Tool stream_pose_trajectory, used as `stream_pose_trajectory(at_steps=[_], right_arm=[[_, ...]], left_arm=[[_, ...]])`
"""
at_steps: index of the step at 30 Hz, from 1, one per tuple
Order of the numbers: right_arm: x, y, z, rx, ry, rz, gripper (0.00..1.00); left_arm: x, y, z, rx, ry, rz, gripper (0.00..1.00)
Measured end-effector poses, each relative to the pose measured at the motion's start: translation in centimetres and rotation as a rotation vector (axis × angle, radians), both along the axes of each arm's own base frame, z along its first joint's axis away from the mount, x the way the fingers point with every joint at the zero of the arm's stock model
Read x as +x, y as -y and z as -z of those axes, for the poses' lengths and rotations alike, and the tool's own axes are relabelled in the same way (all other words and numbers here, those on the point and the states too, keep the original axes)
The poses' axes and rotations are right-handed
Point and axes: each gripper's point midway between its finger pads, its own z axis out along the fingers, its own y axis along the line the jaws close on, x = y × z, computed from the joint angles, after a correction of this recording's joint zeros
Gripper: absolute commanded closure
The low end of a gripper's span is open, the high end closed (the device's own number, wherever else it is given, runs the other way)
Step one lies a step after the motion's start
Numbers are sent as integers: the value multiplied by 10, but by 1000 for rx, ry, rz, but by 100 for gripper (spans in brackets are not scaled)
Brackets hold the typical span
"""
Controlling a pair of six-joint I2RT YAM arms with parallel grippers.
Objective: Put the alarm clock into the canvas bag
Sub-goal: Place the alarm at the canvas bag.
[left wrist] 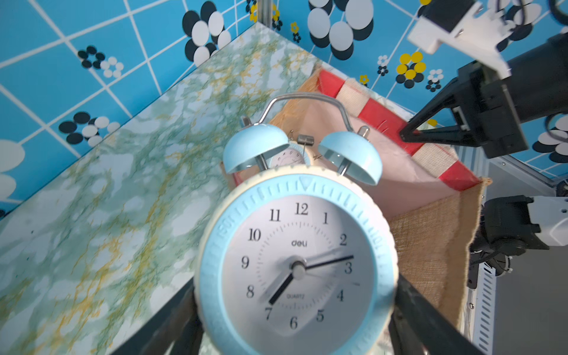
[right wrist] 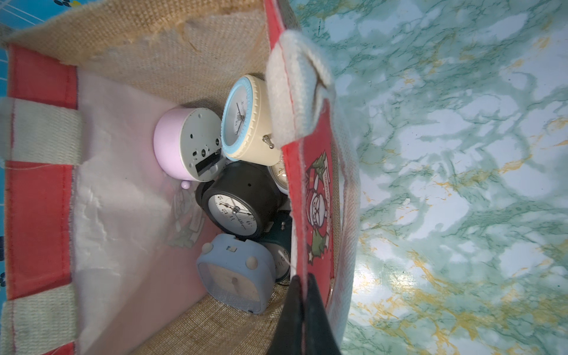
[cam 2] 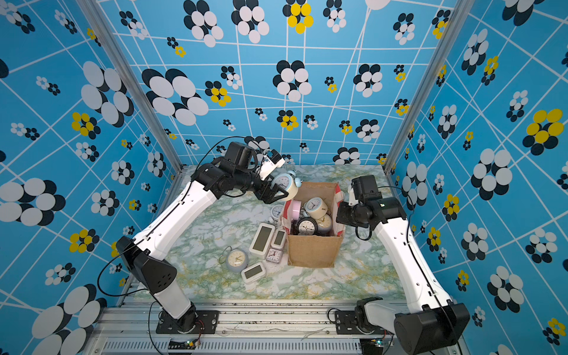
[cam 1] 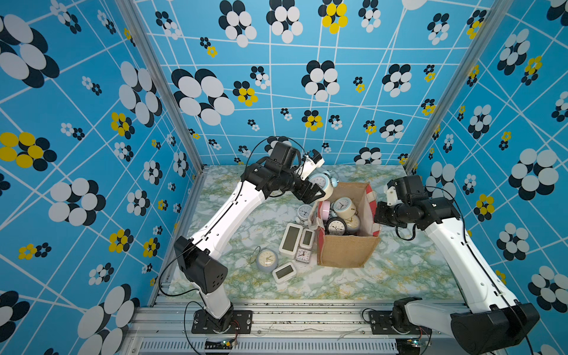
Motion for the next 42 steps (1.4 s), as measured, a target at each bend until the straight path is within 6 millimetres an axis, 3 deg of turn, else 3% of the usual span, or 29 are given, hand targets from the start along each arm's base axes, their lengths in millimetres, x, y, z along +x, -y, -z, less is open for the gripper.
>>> stream_pose_trajectory(at_steps=[6, 9, 14, 19, 23, 31, 42], right_arm=[[-2, 3, -2, -14, 6, 9, 100], [-3, 5, -3, -24, 9, 15, 100], [-5, 10, -5, -42, 14, 26, 100], [-5, 10, -6, -42, 15, 26, 100], [-5, 10, -6, -42, 15, 26, 100], [-5, 9, -6, -40, 15, 25, 100], [-5, 9, -6, -37, 15, 23, 100]], left_arm=[[-17, 51, -4, -9, 15, 110, 39], [-23, 73, 14, 27, -10, 157, 40], [-34, 104, 61, 125, -74, 223, 41], [-48, 115, 101, 219, -133, 259, 42], [-52, 116, 119, 274, -149, 261, 41], [-40, 117, 155, 372, -139, 222, 38], [-27, 136, 182, 385, -86, 243, 26]])
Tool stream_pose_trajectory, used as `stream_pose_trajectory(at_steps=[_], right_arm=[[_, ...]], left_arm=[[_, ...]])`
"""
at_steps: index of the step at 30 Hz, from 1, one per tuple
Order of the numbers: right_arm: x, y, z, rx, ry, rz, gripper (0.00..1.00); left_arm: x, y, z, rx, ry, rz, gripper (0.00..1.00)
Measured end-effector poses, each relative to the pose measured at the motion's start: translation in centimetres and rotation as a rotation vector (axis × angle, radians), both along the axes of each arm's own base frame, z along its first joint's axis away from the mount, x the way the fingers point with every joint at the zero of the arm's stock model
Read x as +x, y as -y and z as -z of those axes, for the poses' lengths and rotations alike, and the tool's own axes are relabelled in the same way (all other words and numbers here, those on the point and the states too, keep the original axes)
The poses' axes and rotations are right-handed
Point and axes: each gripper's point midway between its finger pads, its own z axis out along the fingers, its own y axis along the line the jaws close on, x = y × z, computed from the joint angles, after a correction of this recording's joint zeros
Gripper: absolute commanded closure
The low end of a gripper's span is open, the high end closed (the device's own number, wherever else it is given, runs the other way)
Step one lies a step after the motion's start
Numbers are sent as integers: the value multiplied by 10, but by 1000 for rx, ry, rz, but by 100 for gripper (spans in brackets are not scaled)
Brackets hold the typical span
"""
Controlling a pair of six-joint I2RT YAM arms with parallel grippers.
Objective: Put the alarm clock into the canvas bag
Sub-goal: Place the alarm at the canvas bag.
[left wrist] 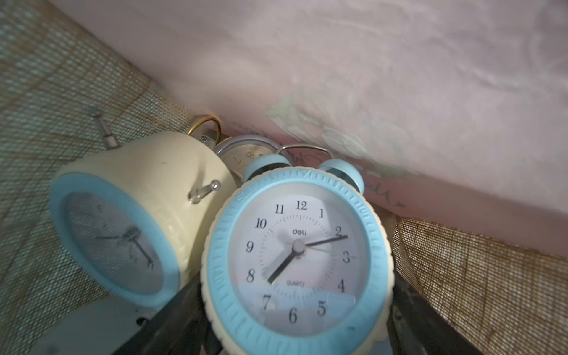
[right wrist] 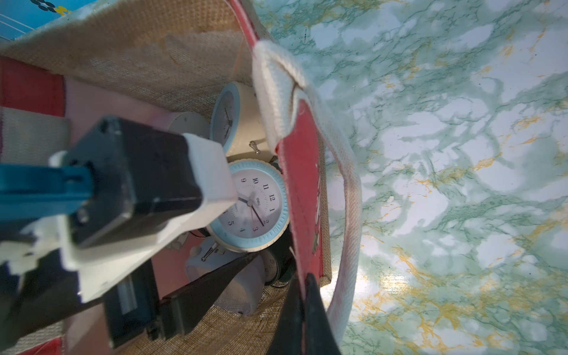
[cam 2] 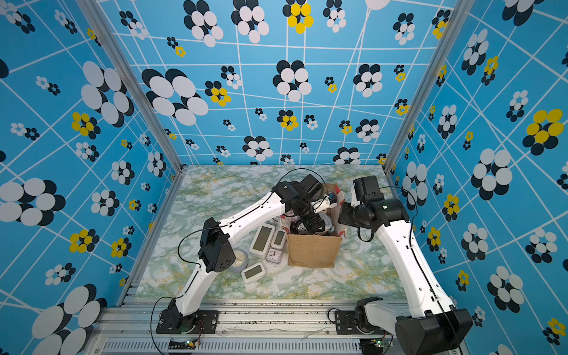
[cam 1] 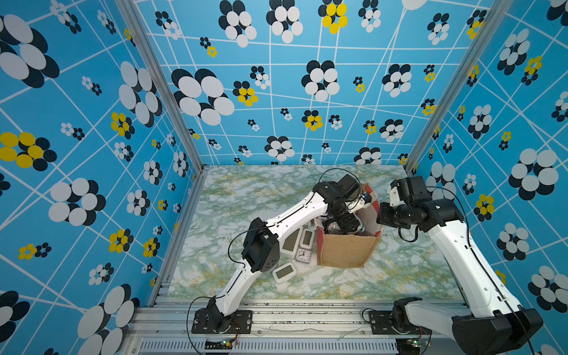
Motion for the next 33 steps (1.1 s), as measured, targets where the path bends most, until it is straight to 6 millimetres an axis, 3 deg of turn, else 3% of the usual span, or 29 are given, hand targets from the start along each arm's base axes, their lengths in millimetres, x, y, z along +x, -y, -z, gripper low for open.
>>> stream_pose_trajectory(at_steps=[5, 11, 15, 20, 25, 31, 33], right_arm=[[0, 0, 0, 0, 0, 0, 100], [0, 0, 0, 0, -2, 0, 100], [0, 0, 0, 0, -2, 0, 100], [1, 0, 0, 0, -2, 0, 100], [1, 0, 0, 0, -3, 0, 100], [1, 0, 1, 0, -3, 0, 100], [1, 0, 1, 0, -3, 0, 92]], left_arm=[[-9, 2, 2, -1, -7, 64, 10], [-24, -9, 18, 59, -57, 103, 0], [-26, -13, 12, 54, -59, 101, 1], [-29, -20, -15, 4, -58, 80, 1], [-25, -25, -61, -99, -17, 50, 1], [-22, -37, -100, -188, 11, -12, 0], [-20, -42, -108, -215, 10, -36, 1]])
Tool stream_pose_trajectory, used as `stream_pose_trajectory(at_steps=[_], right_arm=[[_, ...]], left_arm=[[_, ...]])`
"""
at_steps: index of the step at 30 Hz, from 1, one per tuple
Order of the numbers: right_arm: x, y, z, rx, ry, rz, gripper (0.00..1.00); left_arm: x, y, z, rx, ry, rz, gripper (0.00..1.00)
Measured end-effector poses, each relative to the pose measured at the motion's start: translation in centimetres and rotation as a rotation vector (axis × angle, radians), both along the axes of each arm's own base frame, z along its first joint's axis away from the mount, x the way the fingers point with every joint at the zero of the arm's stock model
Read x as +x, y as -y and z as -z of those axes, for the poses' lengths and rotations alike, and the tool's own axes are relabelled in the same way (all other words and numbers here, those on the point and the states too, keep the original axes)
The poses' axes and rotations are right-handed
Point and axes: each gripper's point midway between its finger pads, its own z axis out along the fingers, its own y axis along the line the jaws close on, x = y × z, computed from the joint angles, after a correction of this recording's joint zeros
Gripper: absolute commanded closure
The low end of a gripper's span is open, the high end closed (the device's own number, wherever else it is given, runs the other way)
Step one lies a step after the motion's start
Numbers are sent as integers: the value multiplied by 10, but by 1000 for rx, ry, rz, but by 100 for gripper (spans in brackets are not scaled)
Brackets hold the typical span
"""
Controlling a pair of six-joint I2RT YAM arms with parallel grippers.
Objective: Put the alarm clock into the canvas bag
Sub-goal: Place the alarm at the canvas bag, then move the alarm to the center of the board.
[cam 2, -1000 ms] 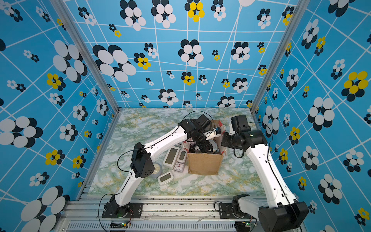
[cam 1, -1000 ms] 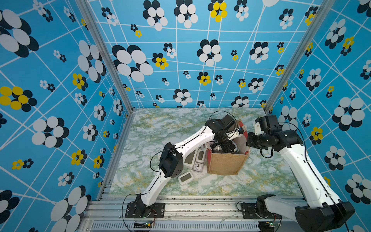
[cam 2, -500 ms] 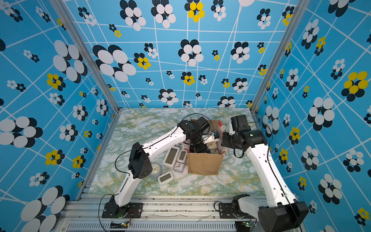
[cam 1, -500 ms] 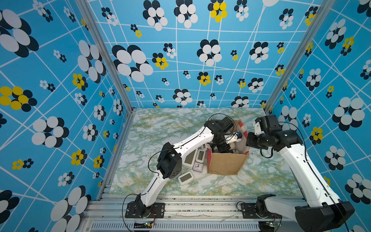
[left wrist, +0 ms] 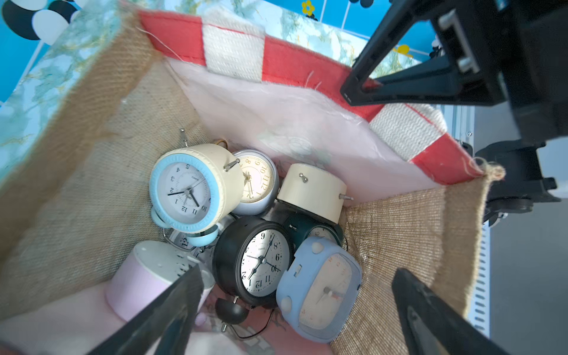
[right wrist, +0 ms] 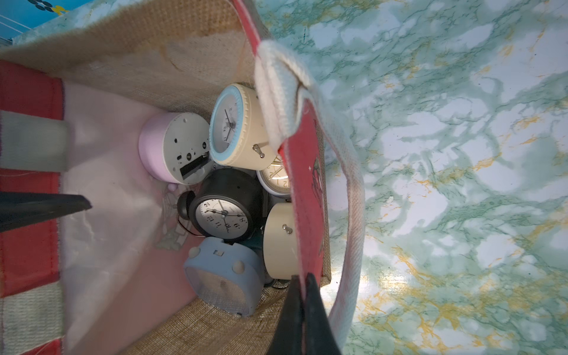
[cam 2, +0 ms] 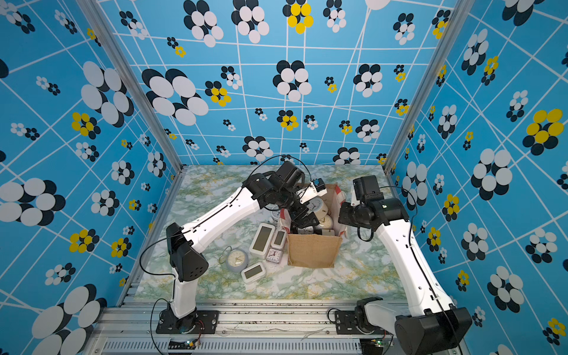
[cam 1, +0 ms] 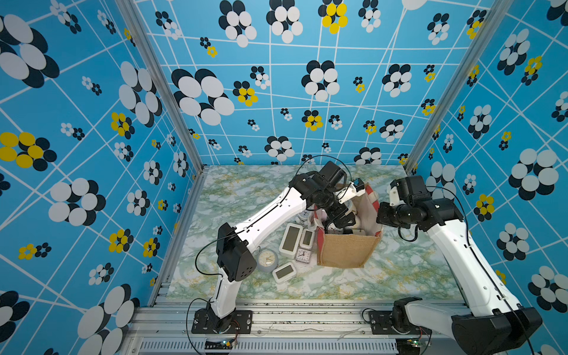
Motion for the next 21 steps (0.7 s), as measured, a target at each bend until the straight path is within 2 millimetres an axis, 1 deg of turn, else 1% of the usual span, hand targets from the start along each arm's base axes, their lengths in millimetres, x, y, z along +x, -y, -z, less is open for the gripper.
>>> stream_pose_trajectory(at_steps=[4, 7, 11, 16, 21], right_arm=[[0, 0, 1, 0, -2, 0, 84], [0, 0, 0, 0, 0, 0, 81], [2, 0, -4, 0, 9, -2, 72], [3, -1, -8, 2, 20, -3, 67], [3, -1, -8, 2, 21, -3, 66]], left_arm=[[1, -12, -15, -46, -11, -57, 2], [2, -23, -27, -78, -19, -101, 3], [3, -43, -37, -100, -32, -189, 3], [3, -76, -40, -112, -47, -307, 4], [8, -110, -31, -100, -85, -452, 6]])
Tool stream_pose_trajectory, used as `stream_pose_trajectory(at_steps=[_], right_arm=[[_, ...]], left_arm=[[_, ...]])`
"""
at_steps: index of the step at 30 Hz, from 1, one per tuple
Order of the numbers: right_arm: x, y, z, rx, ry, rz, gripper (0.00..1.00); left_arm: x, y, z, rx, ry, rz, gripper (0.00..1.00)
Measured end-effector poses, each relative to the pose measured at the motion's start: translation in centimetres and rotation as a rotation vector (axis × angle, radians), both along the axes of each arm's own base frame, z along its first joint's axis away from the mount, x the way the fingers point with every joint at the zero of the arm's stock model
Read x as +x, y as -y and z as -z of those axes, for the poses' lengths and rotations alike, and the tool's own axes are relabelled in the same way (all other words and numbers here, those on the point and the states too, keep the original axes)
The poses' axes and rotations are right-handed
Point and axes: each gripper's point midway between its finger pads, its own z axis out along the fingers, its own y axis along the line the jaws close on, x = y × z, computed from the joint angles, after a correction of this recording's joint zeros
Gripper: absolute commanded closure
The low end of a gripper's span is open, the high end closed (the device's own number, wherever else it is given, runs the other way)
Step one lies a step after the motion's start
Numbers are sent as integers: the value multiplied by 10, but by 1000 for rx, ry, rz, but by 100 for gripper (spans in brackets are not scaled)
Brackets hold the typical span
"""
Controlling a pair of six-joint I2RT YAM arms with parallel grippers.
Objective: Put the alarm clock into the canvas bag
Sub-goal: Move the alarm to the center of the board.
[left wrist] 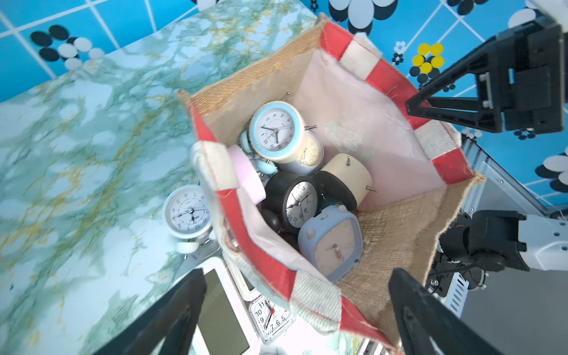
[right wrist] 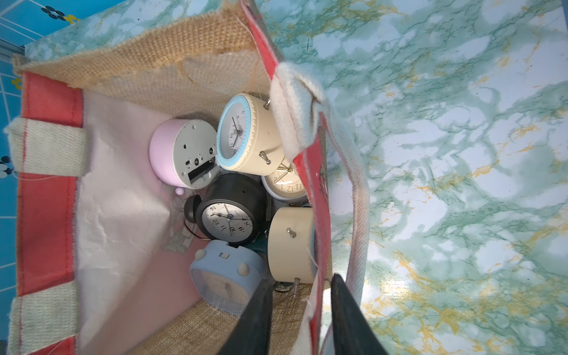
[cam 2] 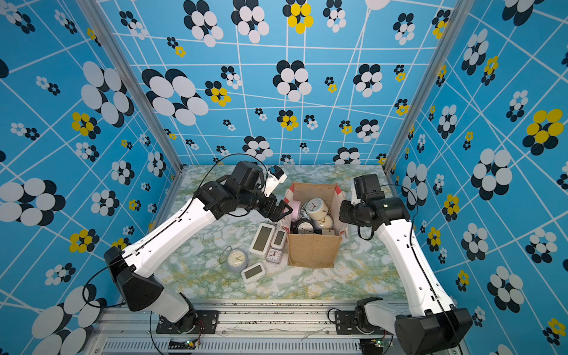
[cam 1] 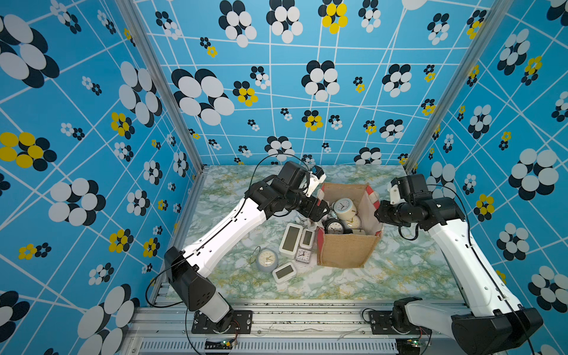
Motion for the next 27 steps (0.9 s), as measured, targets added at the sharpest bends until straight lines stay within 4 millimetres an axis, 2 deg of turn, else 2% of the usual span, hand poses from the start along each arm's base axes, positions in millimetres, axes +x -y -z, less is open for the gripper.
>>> stream_pose_trajectory(at_steps=[5, 15, 20, 23, 27], right_arm=[[0, 0, 0, 1, 0, 0, 65], [0, -1, 0, 7, -1, -5, 66], [-1, -3, 3, 12, -7, -9, 65], [-2, -4, 6, 16, -18, -13, 66], [-2, -4, 9, 18, -21, -15, 65]], left_arm=[[0, -35, 27, 33, -83, -135, 7], [-30, -101, 78, 150, -269, -370, 8], [-55, -130, 112, 242, -398, -487, 8], [-73, -144, 130, 280, -482, -550, 11], [-93, -159, 148, 315, -562, -652, 9]])
